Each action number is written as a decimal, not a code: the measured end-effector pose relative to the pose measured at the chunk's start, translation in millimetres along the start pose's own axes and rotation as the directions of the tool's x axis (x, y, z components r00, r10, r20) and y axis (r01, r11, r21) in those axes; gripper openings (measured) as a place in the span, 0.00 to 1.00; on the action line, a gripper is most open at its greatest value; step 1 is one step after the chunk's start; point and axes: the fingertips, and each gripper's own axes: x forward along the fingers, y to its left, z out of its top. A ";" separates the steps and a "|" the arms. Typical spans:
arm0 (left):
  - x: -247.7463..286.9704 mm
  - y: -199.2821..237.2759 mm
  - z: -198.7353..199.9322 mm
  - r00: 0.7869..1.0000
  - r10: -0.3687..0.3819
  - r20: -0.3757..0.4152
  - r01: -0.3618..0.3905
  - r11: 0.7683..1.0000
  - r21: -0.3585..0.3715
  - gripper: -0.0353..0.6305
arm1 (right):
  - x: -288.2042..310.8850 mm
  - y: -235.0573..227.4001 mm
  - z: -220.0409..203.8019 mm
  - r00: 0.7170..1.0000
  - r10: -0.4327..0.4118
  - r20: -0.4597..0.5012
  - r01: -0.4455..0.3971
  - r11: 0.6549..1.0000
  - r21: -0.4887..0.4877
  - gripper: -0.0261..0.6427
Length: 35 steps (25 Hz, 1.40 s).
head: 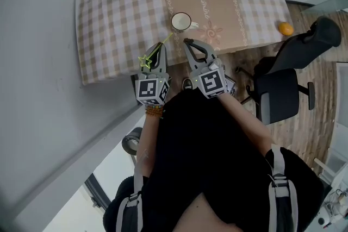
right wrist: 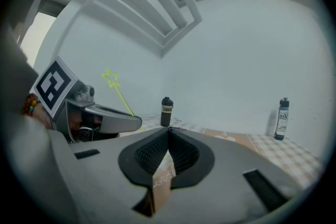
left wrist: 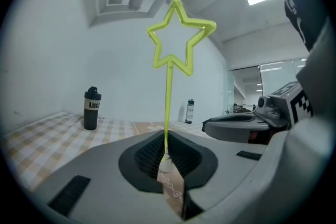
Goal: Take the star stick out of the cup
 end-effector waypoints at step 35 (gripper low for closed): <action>-7.6 19.6 -16.8 0.998 0.030 -0.051 -0.029 1.000 0.004 0.07 | 15.8 17.2 -12.3 0.999 0.032 -0.023 -0.032 0.999 0.002 0.05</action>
